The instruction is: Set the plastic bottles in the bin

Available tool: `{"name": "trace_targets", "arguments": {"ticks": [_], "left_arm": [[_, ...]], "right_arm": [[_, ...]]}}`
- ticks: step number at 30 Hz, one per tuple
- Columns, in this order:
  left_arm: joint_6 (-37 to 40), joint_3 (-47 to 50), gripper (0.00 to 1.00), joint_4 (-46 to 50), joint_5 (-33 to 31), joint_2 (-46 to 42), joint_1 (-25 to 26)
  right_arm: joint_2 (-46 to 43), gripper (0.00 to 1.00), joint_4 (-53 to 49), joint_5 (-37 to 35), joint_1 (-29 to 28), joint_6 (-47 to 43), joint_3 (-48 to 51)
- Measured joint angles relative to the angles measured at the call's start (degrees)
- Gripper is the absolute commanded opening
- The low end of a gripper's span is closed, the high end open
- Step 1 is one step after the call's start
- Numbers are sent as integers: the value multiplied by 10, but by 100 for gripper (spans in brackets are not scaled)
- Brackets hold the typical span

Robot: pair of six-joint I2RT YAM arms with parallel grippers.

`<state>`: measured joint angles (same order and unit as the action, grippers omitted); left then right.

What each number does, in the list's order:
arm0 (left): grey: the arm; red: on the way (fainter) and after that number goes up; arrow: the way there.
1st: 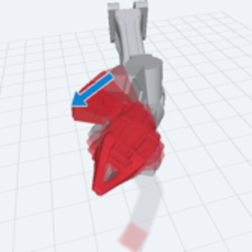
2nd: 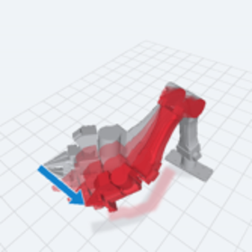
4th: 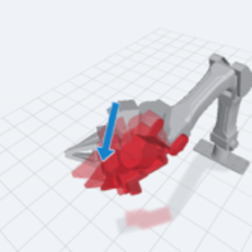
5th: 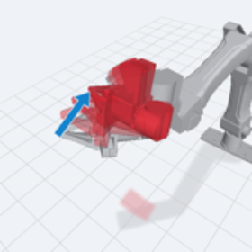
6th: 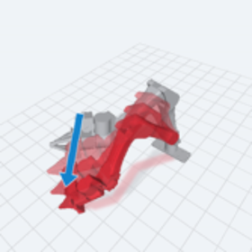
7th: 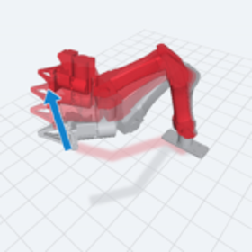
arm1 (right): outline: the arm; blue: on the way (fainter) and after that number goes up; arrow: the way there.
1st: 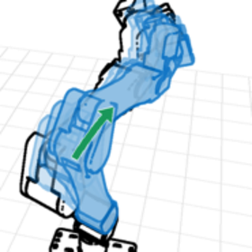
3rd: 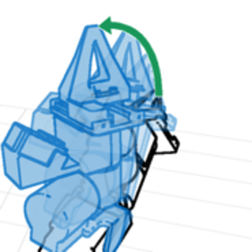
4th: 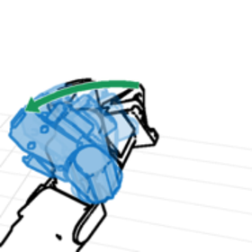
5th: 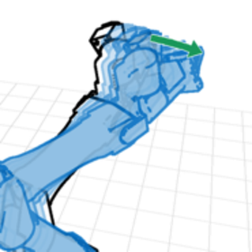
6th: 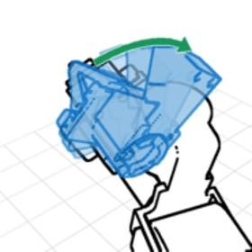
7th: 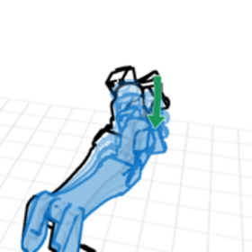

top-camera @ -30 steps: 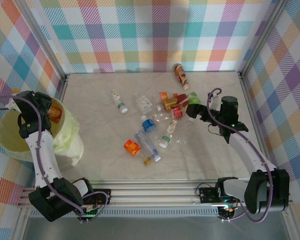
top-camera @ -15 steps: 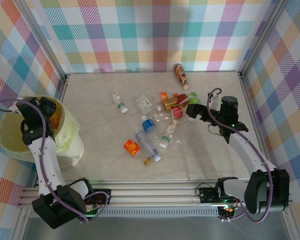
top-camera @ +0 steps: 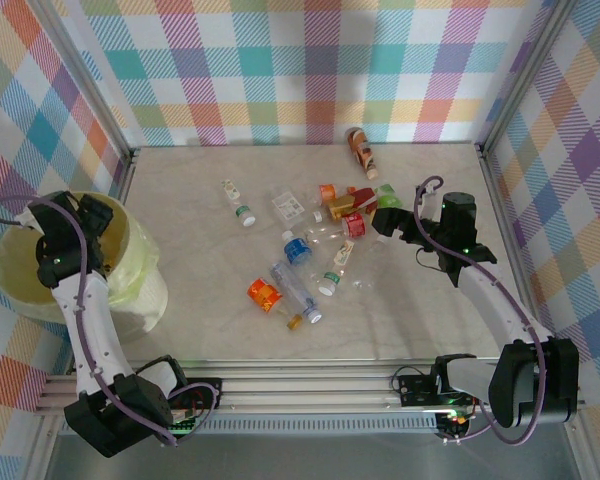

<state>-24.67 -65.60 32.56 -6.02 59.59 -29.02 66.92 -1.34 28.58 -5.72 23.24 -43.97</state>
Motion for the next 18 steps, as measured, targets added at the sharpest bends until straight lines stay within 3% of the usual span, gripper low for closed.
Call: {"name": "trace_targets", "arguments": {"ticks": [3,6,12,18], "left_arm": [[-8,-55,96,32,2,-3,10],[-19,-81,98,54,-4,-23,52],[-56,-89,100,86,-43,-64,226],[-90,-90,100,95,-108,-52,391]], "right_arm": [[0,100,0,0,-1,5,0],[0,100,0,1,-11,12,4],[0,100,-7,-25,-70,22,35],[5,100,-79,-165,-108,89,60]]}}
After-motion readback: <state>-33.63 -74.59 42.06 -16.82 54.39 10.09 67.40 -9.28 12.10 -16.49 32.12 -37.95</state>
